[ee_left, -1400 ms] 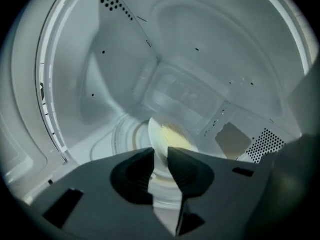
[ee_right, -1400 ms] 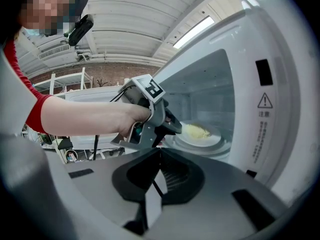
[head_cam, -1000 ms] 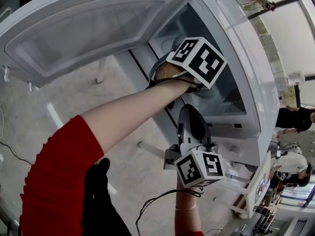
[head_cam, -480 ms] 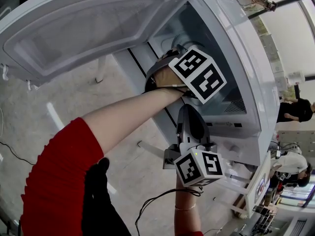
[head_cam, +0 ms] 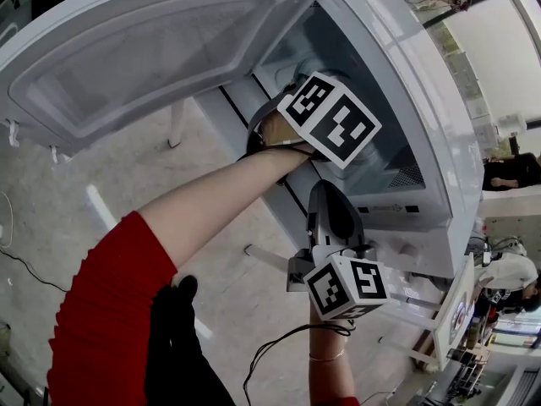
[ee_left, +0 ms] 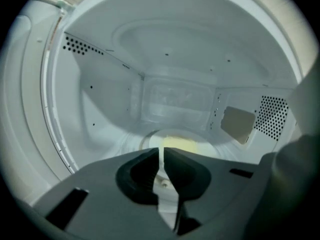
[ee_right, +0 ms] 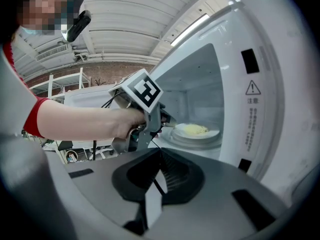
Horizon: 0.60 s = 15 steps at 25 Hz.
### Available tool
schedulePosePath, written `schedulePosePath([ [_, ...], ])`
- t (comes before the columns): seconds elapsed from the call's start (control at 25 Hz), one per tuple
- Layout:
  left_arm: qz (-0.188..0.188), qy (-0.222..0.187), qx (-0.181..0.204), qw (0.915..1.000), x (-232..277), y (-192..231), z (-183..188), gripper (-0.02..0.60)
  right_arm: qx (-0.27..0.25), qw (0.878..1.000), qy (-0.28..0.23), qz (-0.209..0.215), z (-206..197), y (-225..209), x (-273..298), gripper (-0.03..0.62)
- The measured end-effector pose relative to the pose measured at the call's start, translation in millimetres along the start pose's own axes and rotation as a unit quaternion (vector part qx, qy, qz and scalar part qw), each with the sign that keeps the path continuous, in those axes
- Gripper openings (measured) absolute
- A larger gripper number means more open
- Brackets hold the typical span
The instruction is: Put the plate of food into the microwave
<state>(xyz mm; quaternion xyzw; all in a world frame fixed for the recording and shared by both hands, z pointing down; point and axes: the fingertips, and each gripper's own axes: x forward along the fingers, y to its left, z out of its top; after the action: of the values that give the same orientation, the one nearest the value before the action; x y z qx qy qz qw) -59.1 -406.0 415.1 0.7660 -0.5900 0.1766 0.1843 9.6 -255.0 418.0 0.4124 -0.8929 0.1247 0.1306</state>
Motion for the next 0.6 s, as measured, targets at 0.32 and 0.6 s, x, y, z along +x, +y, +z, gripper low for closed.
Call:
schedulePosePath([
  [0.32, -0.104, -0.116, -0.02, 0.9876, -45, -7, 15, 0.009, 0.002, 1.0, -0.012, 0.006, -1, 8, 2, 0.015],
  [0.6, -0.119, -0.165, -0.008, 0.979, -109, -7, -10, 0.009, 0.013, 0.999, -0.03, 0.02, 13, 19, -12, 0.015],
])
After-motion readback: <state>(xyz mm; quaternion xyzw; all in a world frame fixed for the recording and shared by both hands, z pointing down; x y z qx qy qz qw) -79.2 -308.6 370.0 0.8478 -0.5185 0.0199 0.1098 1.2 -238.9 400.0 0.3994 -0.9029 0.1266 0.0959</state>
